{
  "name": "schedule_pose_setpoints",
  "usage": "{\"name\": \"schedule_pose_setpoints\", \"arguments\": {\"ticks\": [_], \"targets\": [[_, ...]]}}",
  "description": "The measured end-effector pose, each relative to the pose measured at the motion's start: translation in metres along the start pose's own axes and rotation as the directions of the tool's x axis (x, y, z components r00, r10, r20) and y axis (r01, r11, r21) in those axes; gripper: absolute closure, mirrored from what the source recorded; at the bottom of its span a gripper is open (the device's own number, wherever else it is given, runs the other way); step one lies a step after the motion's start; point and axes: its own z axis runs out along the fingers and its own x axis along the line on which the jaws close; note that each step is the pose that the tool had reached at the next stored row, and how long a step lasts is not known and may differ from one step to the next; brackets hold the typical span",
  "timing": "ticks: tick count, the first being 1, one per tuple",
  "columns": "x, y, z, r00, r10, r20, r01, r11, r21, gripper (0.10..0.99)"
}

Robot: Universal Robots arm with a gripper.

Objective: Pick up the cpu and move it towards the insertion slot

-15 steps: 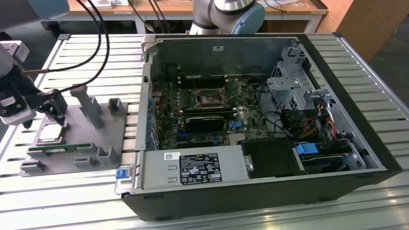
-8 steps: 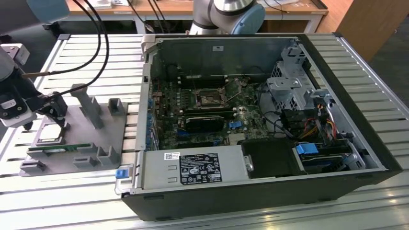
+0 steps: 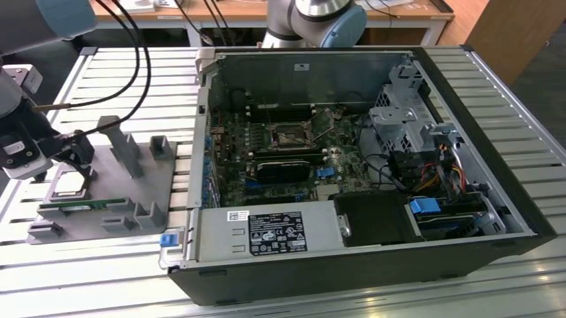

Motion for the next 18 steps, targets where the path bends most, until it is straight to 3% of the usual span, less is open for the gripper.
{"name": "schedule_pose_setpoints", "arguments": {"ticks": [3,7,18], "targets": [[0.0000,-0.0003,0.0044,1.0000,0.000,-0.0001,0.000,1.0000,0.001,0.322],[0.0000,-0.0006,0.0097,1.0000,0.000,-0.0005,0.000,0.9999,0.012,0.322],[0.0000,-0.0011,0.0170,1.0000,0.000,-0.0005,0.000,1.0000,0.010,0.322]]}}
